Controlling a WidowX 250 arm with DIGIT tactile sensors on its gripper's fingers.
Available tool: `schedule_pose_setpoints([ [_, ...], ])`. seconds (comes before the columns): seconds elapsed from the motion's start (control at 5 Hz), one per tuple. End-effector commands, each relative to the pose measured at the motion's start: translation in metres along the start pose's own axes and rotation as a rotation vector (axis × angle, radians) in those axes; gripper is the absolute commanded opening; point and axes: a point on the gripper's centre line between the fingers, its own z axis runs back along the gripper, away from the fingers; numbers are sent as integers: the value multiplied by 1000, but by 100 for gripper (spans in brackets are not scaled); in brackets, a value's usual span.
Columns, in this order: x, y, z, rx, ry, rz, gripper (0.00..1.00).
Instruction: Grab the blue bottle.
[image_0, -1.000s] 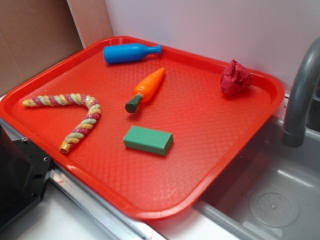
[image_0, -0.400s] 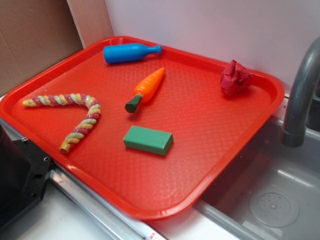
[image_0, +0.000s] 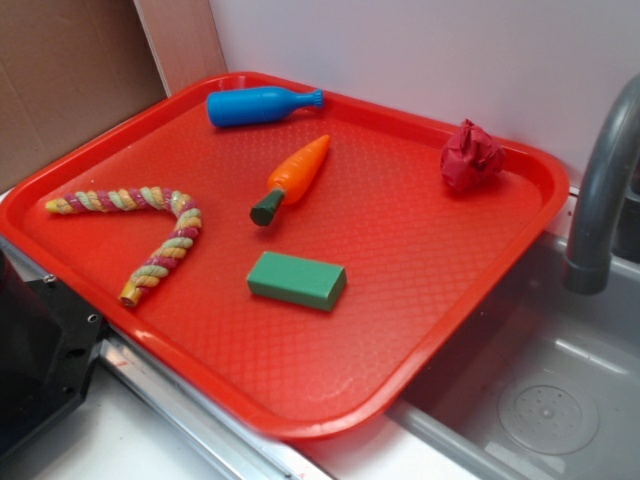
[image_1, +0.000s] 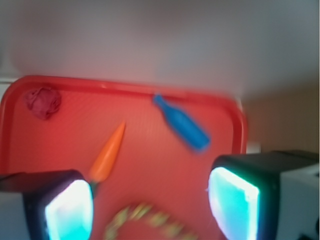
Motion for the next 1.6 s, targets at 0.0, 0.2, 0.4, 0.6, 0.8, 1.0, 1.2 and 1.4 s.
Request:
schedule_pose_setpoints([
  [0.0,-12,-1,-4,20,-40,-476,100],
  [0.2,-26,-8,-10,18,-43,-530,100],
  [0.4,-32,-4,-42,66,-37,-500,100],
  [0.6,-34,9,-79,156,-56,-375,100],
  [0.8,-28,20,-99,165,-34,-239,100],
  [1.0,-22,34,-105,148,-28,-178,100],
  [1.2,-15,45,-114,125,-6,-121,100],
  [1.4,-7,60,-121,130,14,-29,100],
])
